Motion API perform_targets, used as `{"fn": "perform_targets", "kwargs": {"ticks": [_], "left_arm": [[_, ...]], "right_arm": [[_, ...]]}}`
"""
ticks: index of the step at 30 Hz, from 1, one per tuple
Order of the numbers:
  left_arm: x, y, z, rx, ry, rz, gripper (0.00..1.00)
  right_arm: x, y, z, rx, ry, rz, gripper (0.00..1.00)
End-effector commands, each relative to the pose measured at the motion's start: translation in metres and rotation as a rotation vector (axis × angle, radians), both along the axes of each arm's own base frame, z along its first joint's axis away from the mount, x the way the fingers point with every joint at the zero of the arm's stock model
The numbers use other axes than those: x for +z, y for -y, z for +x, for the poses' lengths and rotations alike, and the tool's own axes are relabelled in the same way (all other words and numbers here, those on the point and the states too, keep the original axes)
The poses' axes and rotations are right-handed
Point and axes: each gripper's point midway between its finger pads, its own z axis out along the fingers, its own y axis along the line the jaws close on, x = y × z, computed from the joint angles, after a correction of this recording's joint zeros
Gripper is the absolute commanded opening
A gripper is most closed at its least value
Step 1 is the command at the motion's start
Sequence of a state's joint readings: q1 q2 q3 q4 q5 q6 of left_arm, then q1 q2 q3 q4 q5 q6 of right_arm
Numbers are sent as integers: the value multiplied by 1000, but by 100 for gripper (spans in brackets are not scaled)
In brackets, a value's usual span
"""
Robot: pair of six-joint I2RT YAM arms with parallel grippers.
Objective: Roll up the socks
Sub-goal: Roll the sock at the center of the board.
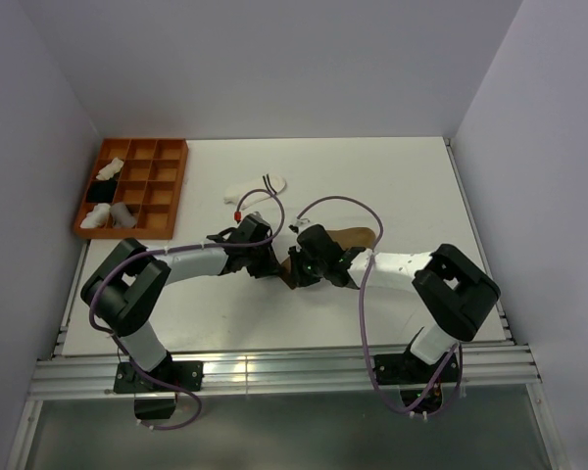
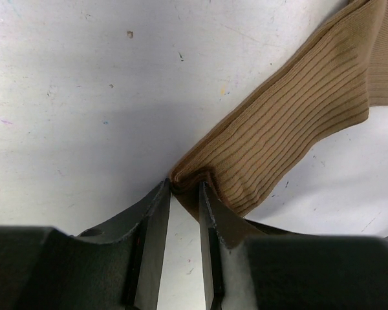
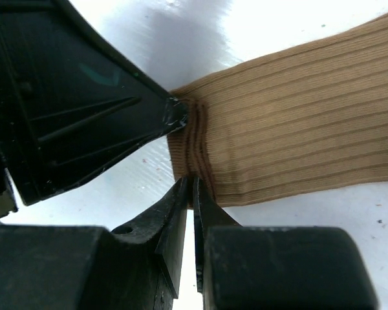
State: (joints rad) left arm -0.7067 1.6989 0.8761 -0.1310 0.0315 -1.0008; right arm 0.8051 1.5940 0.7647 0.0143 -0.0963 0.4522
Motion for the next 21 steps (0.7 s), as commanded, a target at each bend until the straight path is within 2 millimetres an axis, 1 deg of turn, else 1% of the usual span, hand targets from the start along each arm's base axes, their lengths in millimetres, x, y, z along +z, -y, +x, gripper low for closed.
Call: {"fn": "perform_targets", "kwargs": {"ticks": [1,3,6,10,11,14,15,16,17,18,20,21], "left_arm": [[-36,-34,-23,-17,-83,182,31],[-35,-34,-22,-18,-80,181,31],[-35,-35,-22,-18,-80,185,31],[-35,-35,-22,-21,-79,186,31],[-35,-35,-22,-19,-79,186,32],[-34,-35,-22,-20,-77,186,31],[-34,-35,-22,-20,-76,186,31],[-34,-35,-22,-20,-76,186,31],[-34,-35,-22,-19,-75,187,31],[-33,-35,-22,-19,-74,186,31],[-34,-35,-22,-20,-77,187,31],[-35,-35,-23,-21,-80,187,31]], "right_arm": [[4,6,11,-16,70,-26,15],[5,10,12,-15,94,-56,15],[9,10,14,1,142,-92,17],[5,9,9,23,166,-160,18],[8,9,9,21,179,-167,18],[17,9,6,1,228,-170,18],[30,9,9,-16,266,-148,19],[35,8,7,-13,281,-134,20],[38,8,5,1,297,-130,24],[46,7,5,5,314,-117,26],[47,4,-1,48,329,-120,32],[53,-4,0,67,356,-103,33]]}}
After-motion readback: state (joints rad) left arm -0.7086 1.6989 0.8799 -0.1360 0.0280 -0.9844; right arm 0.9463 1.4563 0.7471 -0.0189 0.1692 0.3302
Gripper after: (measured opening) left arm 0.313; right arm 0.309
